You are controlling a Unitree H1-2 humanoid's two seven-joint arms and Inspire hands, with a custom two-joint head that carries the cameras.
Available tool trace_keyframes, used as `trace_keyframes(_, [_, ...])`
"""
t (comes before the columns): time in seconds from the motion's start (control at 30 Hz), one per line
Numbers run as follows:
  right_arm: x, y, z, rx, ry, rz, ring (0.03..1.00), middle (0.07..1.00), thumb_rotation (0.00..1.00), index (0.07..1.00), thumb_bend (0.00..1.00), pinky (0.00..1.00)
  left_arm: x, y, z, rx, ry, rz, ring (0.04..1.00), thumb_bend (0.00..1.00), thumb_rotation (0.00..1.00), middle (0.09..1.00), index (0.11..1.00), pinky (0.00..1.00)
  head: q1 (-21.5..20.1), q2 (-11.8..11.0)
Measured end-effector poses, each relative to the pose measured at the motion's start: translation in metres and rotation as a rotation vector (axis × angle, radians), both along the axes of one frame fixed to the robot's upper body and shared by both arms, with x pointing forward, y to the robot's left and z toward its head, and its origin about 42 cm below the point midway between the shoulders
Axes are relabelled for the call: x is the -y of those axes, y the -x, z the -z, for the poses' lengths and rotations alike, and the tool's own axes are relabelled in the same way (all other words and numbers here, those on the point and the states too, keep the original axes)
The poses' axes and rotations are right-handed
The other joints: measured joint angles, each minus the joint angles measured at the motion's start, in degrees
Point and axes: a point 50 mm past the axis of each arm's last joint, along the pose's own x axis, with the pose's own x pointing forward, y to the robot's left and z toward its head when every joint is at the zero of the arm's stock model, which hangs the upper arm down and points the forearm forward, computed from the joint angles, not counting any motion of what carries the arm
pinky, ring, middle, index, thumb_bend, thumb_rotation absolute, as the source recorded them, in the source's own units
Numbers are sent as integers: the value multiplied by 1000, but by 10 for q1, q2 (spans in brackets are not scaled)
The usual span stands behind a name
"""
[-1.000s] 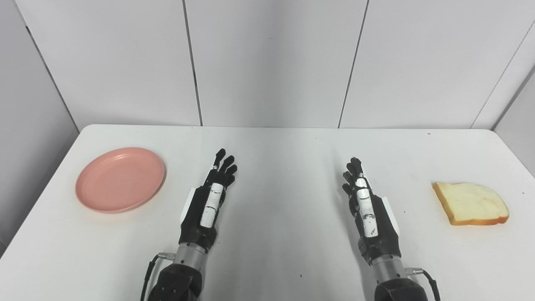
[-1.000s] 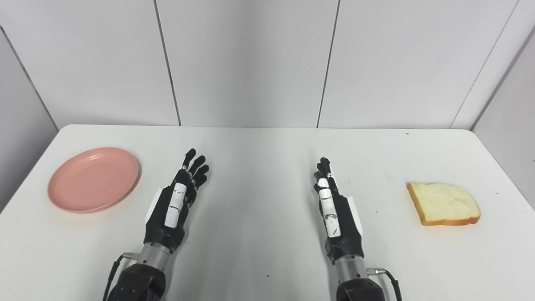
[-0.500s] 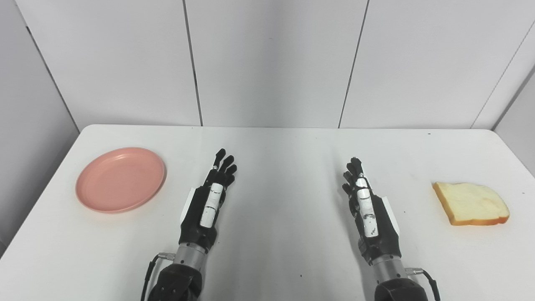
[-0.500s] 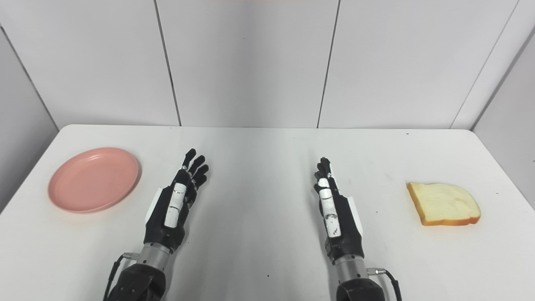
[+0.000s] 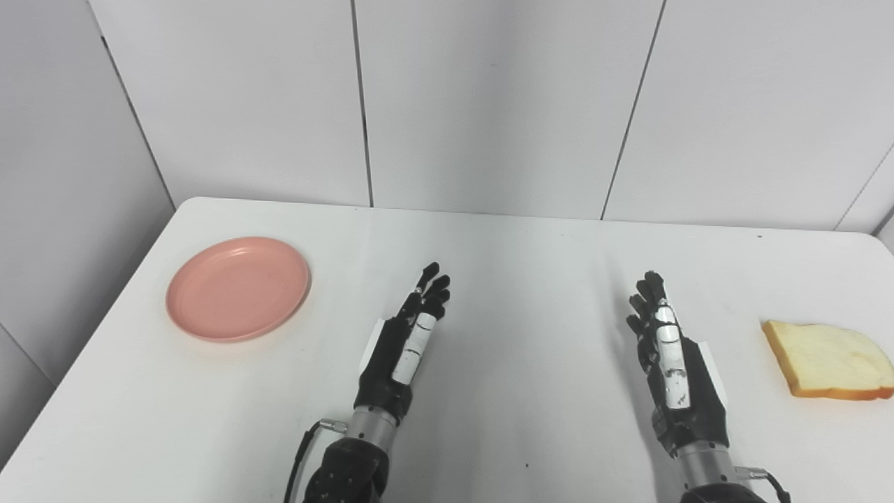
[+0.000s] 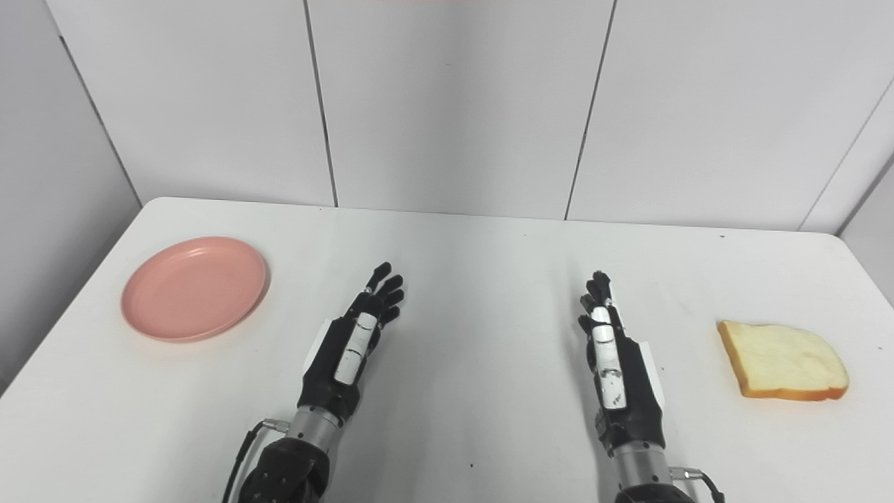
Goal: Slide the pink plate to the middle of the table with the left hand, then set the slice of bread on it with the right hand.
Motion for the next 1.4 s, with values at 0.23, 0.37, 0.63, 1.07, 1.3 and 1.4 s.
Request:
trace_keyframes(0.23, [1,0,-1,14,9,-9,993,1000,1000,1000,361,1000,1,-1,1,-2,-11,-16,902,804,899,907,912,884,5,-1])
trace_keyframes(0.37, [0,0,-2,17,8,-8,992,1000,1000,1000,340,1000,3,0,-1,4,-12,-9,909,783,909,916,923,885,7,0])
trace_keyframes(0.63, [-2,2,-6,34,4,-13,998,1000,1000,1000,316,1000,3,0,-2,10,-11,-10,899,788,896,911,914,864,15,1])
trace_keyframes(1.07, [-4,2,-7,38,4,-9,1000,1000,1000,1000,314,1000,-6,-4,-30,84,-67,-25,887,833,929,900,898,864,48,-11])
trace_keyframes(1.3, [-5,2,-6,34,6,2,1000,1000,1000,1000,303,1000,-30,-14,-66,145,-61,-6,888,855,906,904,903,895,55,-15])
trace_keyframes(1.4, [-5,1,-5,32,4,1,1000,1000,1000,1000,289,1000,-42,-11,-84,161,-88,9,904,850,900,920,920,946,57,-16])
